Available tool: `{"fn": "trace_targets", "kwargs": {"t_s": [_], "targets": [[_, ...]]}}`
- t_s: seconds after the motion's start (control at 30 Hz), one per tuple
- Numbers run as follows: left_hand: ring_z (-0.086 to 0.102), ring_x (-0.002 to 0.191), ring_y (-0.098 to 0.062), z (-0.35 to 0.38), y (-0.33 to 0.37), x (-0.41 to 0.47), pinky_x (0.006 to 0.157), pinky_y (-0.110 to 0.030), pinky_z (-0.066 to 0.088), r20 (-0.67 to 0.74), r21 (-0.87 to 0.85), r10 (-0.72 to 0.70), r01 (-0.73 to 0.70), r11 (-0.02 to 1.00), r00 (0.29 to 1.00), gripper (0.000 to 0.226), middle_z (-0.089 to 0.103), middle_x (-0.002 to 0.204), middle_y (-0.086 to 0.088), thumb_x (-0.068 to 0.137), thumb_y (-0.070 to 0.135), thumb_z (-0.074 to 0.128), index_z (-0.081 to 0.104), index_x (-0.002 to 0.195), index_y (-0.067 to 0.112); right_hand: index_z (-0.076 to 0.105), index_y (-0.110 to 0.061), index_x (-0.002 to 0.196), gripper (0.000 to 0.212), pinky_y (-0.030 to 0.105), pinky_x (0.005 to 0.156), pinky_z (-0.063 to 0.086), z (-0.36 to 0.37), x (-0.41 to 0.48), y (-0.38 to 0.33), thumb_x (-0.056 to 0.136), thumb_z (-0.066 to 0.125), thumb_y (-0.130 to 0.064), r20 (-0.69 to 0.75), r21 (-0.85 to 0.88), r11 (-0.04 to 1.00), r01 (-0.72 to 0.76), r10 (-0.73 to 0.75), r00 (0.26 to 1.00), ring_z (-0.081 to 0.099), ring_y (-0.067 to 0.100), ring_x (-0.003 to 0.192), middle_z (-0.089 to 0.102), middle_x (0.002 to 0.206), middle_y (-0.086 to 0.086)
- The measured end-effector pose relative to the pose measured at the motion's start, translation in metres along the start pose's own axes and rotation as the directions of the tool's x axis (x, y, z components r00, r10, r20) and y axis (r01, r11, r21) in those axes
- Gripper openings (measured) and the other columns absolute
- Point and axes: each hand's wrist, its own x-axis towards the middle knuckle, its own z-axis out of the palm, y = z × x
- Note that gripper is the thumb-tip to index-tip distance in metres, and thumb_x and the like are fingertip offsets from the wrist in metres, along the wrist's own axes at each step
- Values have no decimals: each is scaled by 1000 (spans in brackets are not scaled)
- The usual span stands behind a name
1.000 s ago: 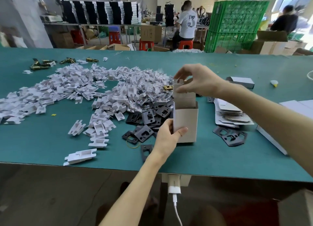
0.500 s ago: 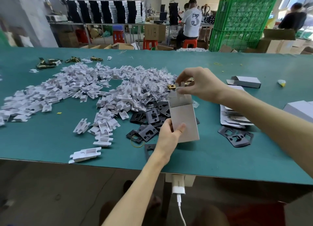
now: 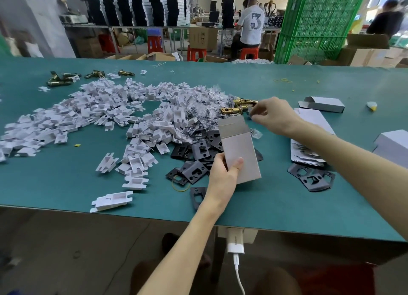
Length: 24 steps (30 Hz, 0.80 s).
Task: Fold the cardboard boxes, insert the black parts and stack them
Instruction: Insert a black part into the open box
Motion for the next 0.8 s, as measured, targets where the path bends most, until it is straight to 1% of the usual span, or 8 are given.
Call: {"fn": "trace_targets", "kwargs": {"t_s": [0.13,0.23,0.37,0.43,0.53,0.6,0.7,0.8], "targets": [[66,108,-15,1,-1,0,87,-22,56,-5,29,15,-15,999,1000,23,68,120,-1,103,25,64,54,122,16,62,3,131,40,37,105,44,37,5,27,95,66,-14,115,-52,989,-136,142,983,59,33,122,64,131,20],[67,109,-15,1,-2,0,90,-27,57,0,44,25,-25,999,1000,21,68,119,-1,103,25,65,54,120,19,46,4,145,54,43,112,38,57,11,39,98,63,-17,134,-63,977,-202,209,969,48,38,135,52,146,24],[67,109,-15,1,-3,1,94,-33,58,11,58,24,-25,998,1000,22,68,119,0,102,26,66,55,120,21,38,-3,153,61,43,119,31,73,20,47,99,62,-18,176,-85,990,-114,128,976,37,35,145,42,156,19],[67,109,-14,1,-4,2,95,-34,58,13,63,26,-27,998,1000,24,68,119,1,102,26,67,54,122,21,46,-3,147,54,43,115,35,78,22,48,99,62,-21,207,-92,993,-69,87,974,43,37,140,48,151,19],[67,109,-13,0,-6,4,95,-34,58,15,65,27,-28,998,1000,24,68,118,3,101,26,67,54,121,23,63,0,123,34,47,101,46,83,23,51,96,66,-21,227,-95,991,-94,114,967,56,43,120,60,132,25],[67,107,-11,1,-6,4,93,-30,58,25,64,30,-32,997,999,24,68,116,5,101,27,68,53,120,25,64,0,116,30,50,98,48,84,23,53,97,64,-22,200,-120,987,-105,127,971,55,42,114,60,123,25],[67,107,-11,1,-7,4,91,-29,58,28,66,38,-40,997,999,25,68,115,6,101,27,68,53,120,25,59,0,118,29,51,96,47,84,21,55,100,58,-22,151,-187,977,-100,129,980,49,41,115,57,121,24],[67,107,-10,1,-7,4,90,-28,58,31,78,50,-52,996,998,25,67,115,7,101,27,68,53,120,25,57,1,106,27,49,91,47,78,16,53,99,59,-25,120,-208,970,-128,155,981,48,42,111,56,118,24]]}}
